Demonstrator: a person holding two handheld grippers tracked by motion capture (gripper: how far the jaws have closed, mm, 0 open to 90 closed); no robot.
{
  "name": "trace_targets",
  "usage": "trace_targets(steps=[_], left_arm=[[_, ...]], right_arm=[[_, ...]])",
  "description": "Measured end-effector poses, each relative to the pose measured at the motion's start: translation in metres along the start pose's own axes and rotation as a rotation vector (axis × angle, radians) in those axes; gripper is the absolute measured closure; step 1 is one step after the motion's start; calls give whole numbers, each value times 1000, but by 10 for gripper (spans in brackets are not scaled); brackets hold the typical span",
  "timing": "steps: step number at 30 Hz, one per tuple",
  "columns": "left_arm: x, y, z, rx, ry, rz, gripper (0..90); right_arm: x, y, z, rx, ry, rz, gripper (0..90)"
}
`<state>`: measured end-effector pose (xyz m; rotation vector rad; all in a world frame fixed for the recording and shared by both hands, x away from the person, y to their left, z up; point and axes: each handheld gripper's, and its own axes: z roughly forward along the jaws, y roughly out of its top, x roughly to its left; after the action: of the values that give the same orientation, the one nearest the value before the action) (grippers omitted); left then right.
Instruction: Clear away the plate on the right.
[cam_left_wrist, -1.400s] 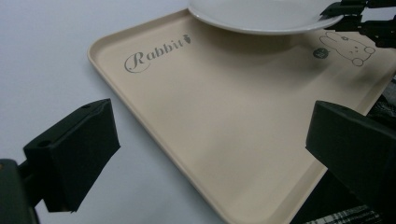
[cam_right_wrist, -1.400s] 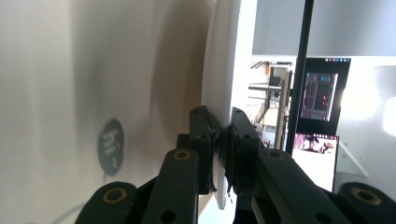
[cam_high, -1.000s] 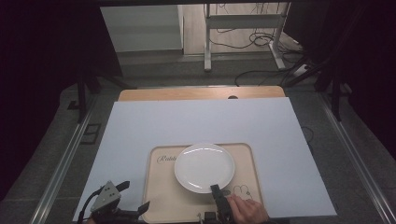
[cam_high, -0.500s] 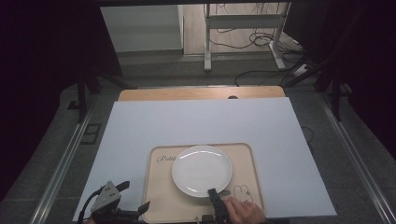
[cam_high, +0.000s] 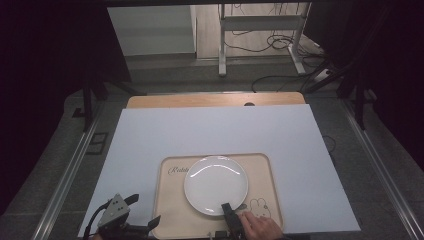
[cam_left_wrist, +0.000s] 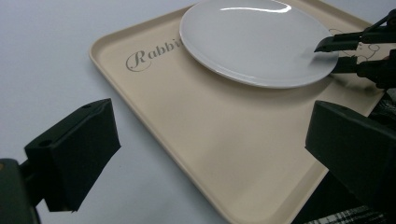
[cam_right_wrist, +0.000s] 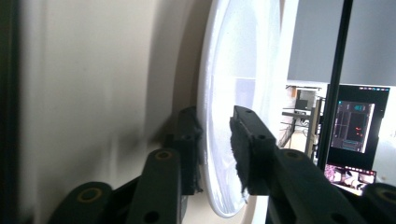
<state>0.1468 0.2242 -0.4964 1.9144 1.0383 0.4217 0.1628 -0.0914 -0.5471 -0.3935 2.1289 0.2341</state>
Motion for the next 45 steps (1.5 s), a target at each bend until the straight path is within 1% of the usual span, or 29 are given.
trace_targets(steps=[5,6,7,9,10,11,12,13,14,18,19,22,23,25,26,27,29,30,31,32,36,37,38,39,40,41,42,43,45], left_arm=[[0,0,0,0,0,0,27],[0,0,0,0,0,-1,27],[0,0,0,0,0,-1,27],[0,0,0,0,0,0,27],[0,0,0,0,0,0,27],[0,0,0,0,0,1,27],[0,0,0,0,0,0,27],[0,0,0,0,0,0,27],[0,0,0,0,0,-1,27],[0,0,0,0,0,0,27],[0,0,0,0,0,-1,27],[0,0,0,0,-1,-1,27],[0,0,0,0,-1,-1,27],[0,0,0,0,0,0,27],[0,0,0,0,0,0,27],[0,0,0,0,0,-1,27],[0,0,0,0,-1,-1,27],[0,0,0,-1,-1,-1,27],[0,0,0,-1,-1,-1,27],[0,0,0,-1,-1,-1,27],[0,0,0,-1,0,0,27],[0,0,0,0,0,-1,27],[0,0,0,-1,-1,-1,27],[0,0,0,-1,-1,-1,27],[0,0,0,-1,-1,-1,27],[0,0,0,-1,-1,-1,27],[0,0,0,-1,-1,-1,27],[0,0,0,-1,-1,-1,27],[0,0,0,-1,-1,-1,27]], right_arm=[[-1,0,1,14,7,15,625],[-3,1,0,33,6,13,613],[-2,0,1,17,8,27,601],[-4,0,2,17,14,26,574],[-3,-1,2,22,17,42,569],[-4,0,1,47,16,32,558],[-4,-1,3,26,15,42,546],[-5,-1,2,33,16,45,537],[-5,0,-1,75,-12,33,529],[-7,-1,-1,69,-20,41,474],[-9,-1,-2,68,-7,33,465],[-11,-3,-3,66,2,40,433],[-11,-3,-3,63,-8,45,425],[-12,-4,-4,72,7,56,412],[-13,-6,-2,20,30,65,410],[-12,-6,-3,26,32,79,408],[-13,-7,-5,12,30,90,400],[-14,-7,-5,6,27,79,393],[-13,-7,-6,10,28,91,391],[-14,-8,-6,2,25,81,387],[-16,-8,-10,2,28,81,379],[-15,-9,-12,6,32,95,378],[-16,-9,-12,-10,29,89,375],[-17,-10,-13,-10,29,96,373],[-17,-10,-15,13,22,88,368],[-17,-11,-14,-8,26,96,365],[-17,-11,-15,-4,26,100,363],[-17,-11,-17,20,20,93,362],[-18,-12,-18,19,16,94,360]])
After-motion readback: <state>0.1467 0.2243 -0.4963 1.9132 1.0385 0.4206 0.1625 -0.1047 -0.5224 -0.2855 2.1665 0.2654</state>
